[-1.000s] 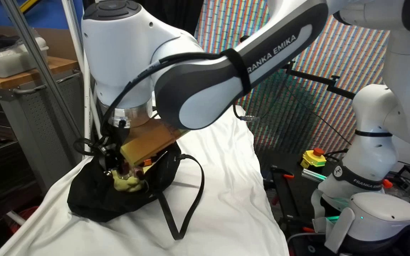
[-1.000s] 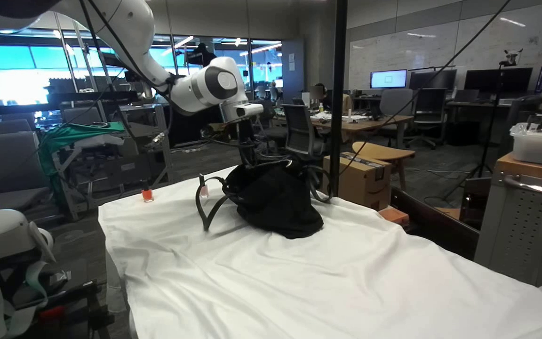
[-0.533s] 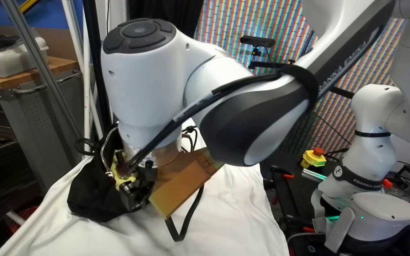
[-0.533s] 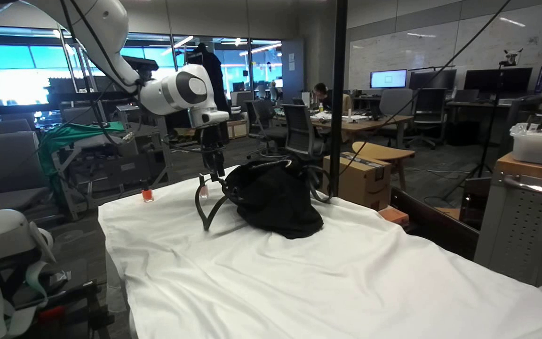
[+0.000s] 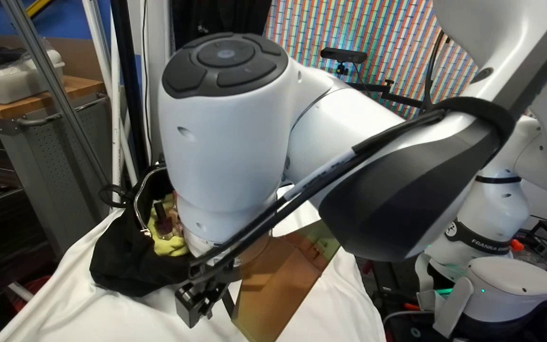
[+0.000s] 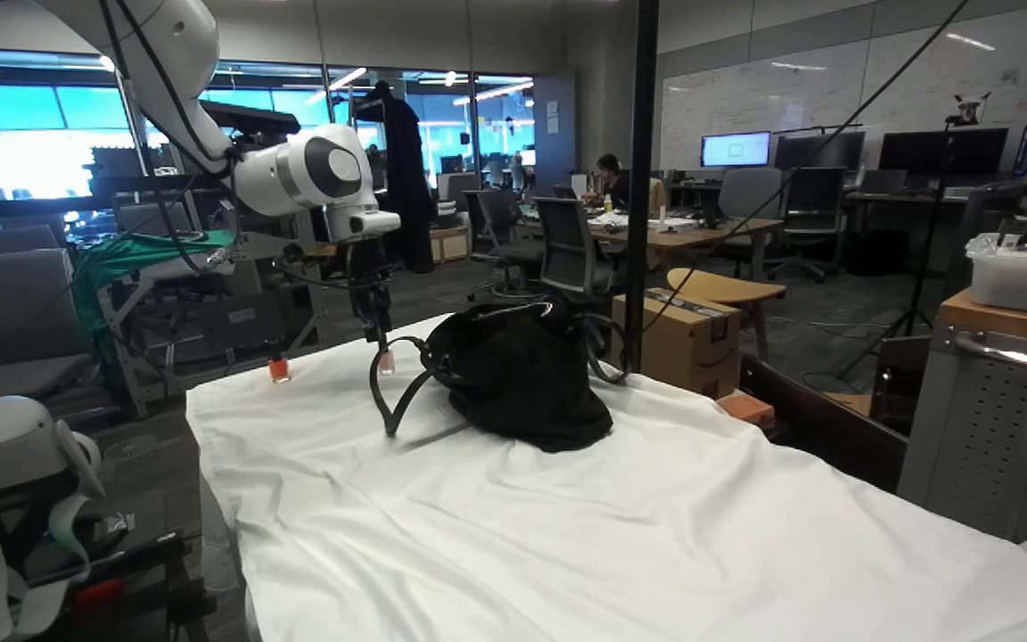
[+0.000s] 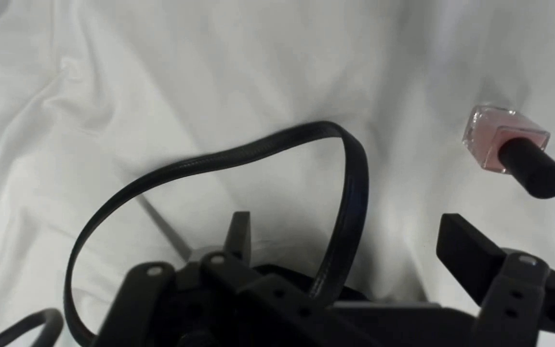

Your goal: Put the nail polish bottles in the bag

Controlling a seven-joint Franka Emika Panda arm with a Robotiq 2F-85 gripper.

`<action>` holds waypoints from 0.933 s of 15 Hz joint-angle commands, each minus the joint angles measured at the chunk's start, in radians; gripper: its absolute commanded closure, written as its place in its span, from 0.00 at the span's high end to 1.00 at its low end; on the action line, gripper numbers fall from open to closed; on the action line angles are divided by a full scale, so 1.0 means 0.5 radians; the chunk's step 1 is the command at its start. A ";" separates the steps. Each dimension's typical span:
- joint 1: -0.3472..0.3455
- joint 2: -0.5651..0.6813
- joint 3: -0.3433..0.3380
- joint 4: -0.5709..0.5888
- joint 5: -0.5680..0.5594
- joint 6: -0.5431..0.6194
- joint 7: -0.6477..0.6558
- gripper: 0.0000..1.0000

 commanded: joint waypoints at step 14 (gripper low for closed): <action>0.032 0.299 0.090 0.412 0.206 0.014 -0.171 1.00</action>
